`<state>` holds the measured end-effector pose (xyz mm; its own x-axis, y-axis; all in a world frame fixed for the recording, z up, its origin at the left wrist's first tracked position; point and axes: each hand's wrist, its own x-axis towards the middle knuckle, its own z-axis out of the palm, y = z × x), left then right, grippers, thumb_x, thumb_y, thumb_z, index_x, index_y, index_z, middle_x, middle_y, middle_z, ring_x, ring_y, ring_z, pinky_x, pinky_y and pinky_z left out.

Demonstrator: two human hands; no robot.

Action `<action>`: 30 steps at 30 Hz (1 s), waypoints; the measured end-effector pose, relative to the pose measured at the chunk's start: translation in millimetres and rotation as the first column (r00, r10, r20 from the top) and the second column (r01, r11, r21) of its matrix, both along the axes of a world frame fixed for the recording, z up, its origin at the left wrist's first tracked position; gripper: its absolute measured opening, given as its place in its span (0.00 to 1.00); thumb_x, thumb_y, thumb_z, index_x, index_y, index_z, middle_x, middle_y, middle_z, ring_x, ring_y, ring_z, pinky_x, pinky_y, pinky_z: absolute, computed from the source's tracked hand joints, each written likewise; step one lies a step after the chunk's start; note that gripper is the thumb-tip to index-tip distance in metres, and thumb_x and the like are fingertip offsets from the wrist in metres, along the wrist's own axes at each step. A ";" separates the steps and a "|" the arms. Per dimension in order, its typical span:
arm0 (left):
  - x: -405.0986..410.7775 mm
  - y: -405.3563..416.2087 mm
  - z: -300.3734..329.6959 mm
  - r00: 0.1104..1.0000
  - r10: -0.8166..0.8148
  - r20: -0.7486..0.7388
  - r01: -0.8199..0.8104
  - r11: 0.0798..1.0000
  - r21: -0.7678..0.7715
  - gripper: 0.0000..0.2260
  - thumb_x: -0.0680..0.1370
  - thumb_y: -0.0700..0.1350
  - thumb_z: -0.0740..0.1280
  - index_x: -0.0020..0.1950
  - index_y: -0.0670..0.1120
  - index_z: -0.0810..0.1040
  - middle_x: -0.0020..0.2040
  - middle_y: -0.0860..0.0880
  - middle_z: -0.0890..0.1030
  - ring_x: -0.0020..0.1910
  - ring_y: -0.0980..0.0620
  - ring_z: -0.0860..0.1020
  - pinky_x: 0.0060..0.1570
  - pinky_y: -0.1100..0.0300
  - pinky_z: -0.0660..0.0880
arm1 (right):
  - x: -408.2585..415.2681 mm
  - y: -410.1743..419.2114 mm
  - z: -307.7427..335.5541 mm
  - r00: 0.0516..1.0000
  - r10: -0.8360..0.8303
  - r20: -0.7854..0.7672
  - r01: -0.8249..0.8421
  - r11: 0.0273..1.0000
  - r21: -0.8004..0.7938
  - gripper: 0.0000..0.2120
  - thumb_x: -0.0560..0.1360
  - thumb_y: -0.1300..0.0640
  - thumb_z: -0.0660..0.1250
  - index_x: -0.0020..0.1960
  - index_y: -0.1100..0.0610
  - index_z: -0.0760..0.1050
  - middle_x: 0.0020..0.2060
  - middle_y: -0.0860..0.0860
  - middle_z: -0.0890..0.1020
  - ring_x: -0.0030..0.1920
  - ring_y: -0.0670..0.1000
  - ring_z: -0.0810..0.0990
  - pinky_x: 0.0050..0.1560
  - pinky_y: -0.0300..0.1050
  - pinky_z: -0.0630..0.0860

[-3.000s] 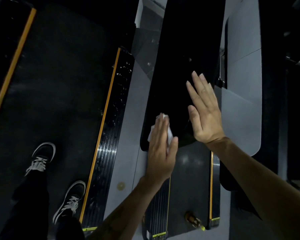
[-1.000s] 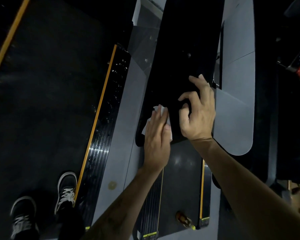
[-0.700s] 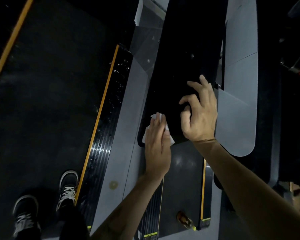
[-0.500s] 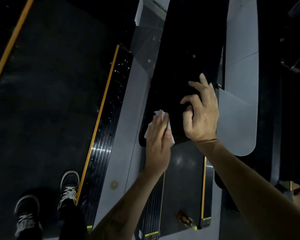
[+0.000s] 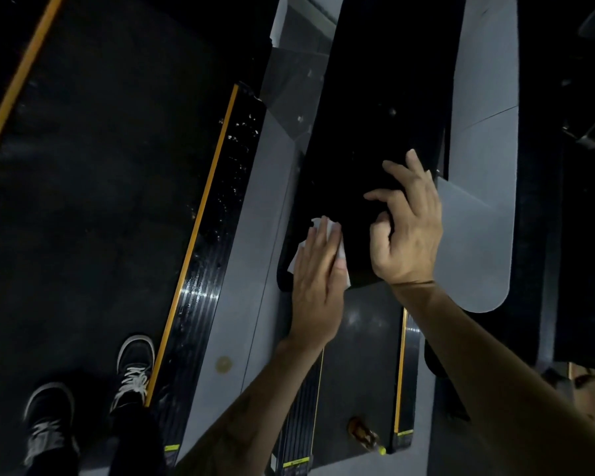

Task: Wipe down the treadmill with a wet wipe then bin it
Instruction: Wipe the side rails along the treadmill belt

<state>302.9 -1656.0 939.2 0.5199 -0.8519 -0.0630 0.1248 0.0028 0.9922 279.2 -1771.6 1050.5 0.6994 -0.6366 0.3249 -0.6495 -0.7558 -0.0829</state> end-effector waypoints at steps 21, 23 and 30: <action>-3.8 27.7 -8.6 0.982 -0.017 -0.191 0.042 0.991 0.130 0.22 0.88 0.43 0.52 0.83 0.47 0.58 0.84 0.56 0.56 0.82 0.58 0.52 0.81 0.46 0.53 | -1.8 -0.7 -2.9 1.000 0.000 -0.001 0.000 1.000 -0.014 0.17 0.71 0.59 0.57 0.47 0.62 0.83 0.65 0.59 0.79 0.76 0.62 0.67 0.73 0.68 0.64; -2.8 32.9 2.6 0.967 -0.015 -0.254 0.050 0.990 0.134 0.21 0.88 0.41 0.52 0.83 0.47 0.59 0.83 0.56 0.58 0.82 0.59 0.54 0.81 0.49 0.55 | -1.9 -0.8 -2.8 1.000 -0.005 -0.003 0.005 1.000 -0.017 0.17 0.70 0.59 0.57 0.47 0.62 0.83 0.65 0.59 0.79 0.77 0.62 0.67 0.73 0.68 0.64; 8.3 -8.5 9.0 0.993 -0.033 -0.116 0.033 0.999 0.000 0.22 0.88 0.43 0.51 0.83 0.42 0.58 0.83 0.48 0.58 0.83 0.52 0.55 0.80 0.43 0.57 | -2.5 -0.1 -2.5 1.000 0.007 -0.017 -0.008 1.000 -0.025 0.16 0.71 0.59 0.57 0.48 0.62 0.83 0.65 0.59 0.79 0.76 0.62 0.67 0.73 0.67 0.64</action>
<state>311.2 -1664.5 948.2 0.4805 -0.8684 -0.1227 0.2387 -0.0052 0.9711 276.7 -1771.8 1048.0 0.7098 -0.6232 0.3285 -0.6448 -0.7625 -0.0532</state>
